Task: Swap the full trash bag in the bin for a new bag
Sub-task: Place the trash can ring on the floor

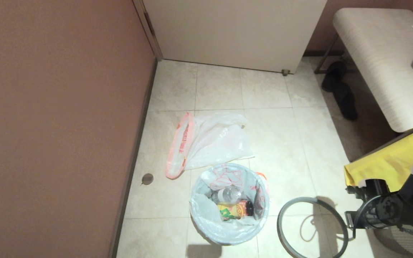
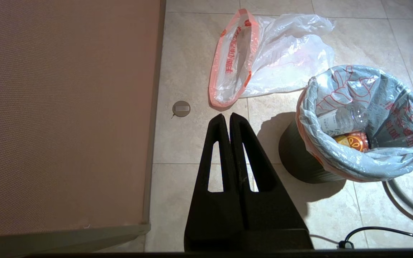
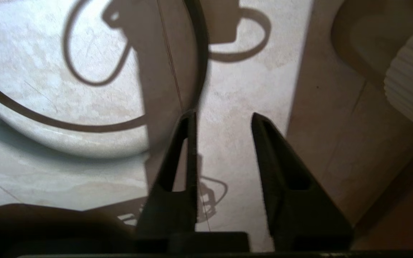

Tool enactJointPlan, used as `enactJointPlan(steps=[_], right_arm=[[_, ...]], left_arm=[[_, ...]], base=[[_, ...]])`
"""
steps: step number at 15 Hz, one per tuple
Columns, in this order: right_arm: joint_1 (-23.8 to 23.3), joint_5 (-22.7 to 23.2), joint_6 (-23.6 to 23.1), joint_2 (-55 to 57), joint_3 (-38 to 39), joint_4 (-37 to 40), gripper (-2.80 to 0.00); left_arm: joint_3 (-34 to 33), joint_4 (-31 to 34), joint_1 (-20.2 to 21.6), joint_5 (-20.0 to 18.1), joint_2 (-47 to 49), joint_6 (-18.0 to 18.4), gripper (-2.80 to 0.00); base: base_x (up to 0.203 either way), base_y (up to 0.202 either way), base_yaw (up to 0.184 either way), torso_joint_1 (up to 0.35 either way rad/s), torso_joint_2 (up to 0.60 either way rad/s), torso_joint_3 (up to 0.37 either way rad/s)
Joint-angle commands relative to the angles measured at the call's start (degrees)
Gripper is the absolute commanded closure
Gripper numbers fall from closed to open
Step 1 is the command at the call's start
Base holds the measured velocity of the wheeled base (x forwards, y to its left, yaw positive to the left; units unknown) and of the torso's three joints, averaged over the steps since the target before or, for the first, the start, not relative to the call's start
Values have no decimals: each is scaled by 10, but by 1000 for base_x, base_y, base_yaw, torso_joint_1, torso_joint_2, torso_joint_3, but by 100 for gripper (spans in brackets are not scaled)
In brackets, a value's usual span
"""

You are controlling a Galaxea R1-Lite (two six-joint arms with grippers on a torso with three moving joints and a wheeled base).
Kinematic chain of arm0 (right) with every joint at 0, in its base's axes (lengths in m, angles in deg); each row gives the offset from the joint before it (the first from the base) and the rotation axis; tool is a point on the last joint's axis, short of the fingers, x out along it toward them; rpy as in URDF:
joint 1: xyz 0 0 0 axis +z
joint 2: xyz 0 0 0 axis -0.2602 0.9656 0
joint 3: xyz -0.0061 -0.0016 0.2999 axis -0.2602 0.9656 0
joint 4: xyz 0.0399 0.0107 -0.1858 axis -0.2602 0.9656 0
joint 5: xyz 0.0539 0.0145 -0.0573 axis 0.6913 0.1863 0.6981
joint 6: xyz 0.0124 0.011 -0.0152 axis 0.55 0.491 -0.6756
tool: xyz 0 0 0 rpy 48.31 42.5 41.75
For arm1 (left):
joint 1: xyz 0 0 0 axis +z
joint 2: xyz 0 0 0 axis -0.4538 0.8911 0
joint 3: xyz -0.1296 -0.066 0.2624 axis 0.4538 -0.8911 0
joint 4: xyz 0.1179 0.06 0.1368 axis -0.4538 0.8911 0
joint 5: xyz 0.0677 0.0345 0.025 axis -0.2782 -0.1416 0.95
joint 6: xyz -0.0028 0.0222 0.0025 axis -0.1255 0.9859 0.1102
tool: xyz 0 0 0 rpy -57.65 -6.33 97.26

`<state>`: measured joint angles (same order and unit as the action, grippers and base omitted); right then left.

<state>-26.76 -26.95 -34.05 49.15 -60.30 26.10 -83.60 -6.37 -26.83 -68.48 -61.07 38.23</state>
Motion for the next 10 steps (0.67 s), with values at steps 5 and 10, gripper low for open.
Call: enactJointPlan(steps=[5, 10], right_arm=[[3, -1, -5, -207, 132, 3, -280], [92, -3, 4, -413, 213, 76, -280]], left_arm=[[0, -1, 0, 0, 1, 0, 0], [0, -1, 1, 0, 1, 0, 0]], base=[[0, 0, 0, 0, 0, 0], [0, 0, 0, 0, 0, 0]])
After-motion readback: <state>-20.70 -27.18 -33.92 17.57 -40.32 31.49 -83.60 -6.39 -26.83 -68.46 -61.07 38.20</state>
